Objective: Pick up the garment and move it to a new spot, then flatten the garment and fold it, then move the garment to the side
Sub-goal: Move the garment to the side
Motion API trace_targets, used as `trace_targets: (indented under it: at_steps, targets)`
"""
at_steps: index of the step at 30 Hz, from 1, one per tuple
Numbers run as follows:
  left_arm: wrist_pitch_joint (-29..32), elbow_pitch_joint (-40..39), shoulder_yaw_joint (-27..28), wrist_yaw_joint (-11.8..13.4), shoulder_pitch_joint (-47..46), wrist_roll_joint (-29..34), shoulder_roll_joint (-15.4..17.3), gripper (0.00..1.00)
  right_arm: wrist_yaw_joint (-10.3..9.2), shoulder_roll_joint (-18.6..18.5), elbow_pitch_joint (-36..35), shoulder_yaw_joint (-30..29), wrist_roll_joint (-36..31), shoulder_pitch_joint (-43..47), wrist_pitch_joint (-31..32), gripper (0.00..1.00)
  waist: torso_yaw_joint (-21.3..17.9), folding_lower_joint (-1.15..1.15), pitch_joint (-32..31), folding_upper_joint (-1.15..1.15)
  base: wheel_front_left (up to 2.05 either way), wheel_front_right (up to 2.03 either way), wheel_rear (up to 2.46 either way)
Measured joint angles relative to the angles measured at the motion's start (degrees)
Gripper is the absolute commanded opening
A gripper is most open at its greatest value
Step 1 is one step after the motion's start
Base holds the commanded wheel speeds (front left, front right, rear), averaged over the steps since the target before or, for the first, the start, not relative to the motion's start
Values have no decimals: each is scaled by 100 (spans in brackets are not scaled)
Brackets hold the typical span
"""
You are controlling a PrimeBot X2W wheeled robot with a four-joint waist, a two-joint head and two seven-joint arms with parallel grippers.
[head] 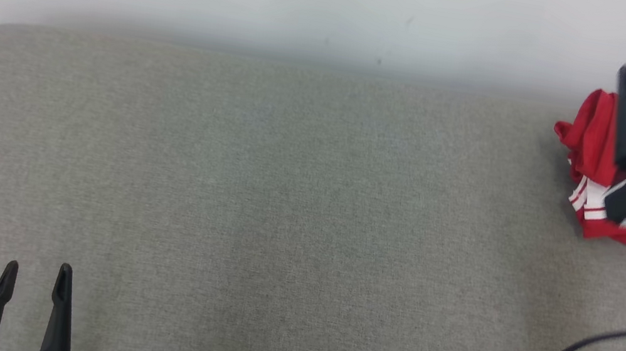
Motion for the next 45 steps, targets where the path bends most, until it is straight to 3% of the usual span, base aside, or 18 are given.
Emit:
trace_targets:
  at_steps: [5,15,25,34,45]
  targets:
    - [1,-21,-49,86,66,-60,3,100,0,344,-661,-593,-552,873,-3,100,100,0,-176,0,0,0,0]
    - [1,8,-170,169,112,-54,1,100,0,1425,-1650,-1740,-1890,2437,-2,100,170,1,-383,0,0,0,0]
    - [1,43,-196,175,228,-14,1,100,0,2264,-2472,-2342,-2872,3882,190,100,143,1,-564,1,0,0,0]
    - [1,264,-377,70,211,26,1,100,0,2714,-2919,-2616,-3260,4747,368,100,117,1,-622,0,0,0,0]
    - [1,456,-425,43,226,-1,0,100,0,2875,-3096,-2714,-3397,5193,318,100,-68,1,-673,1,0,0,0]
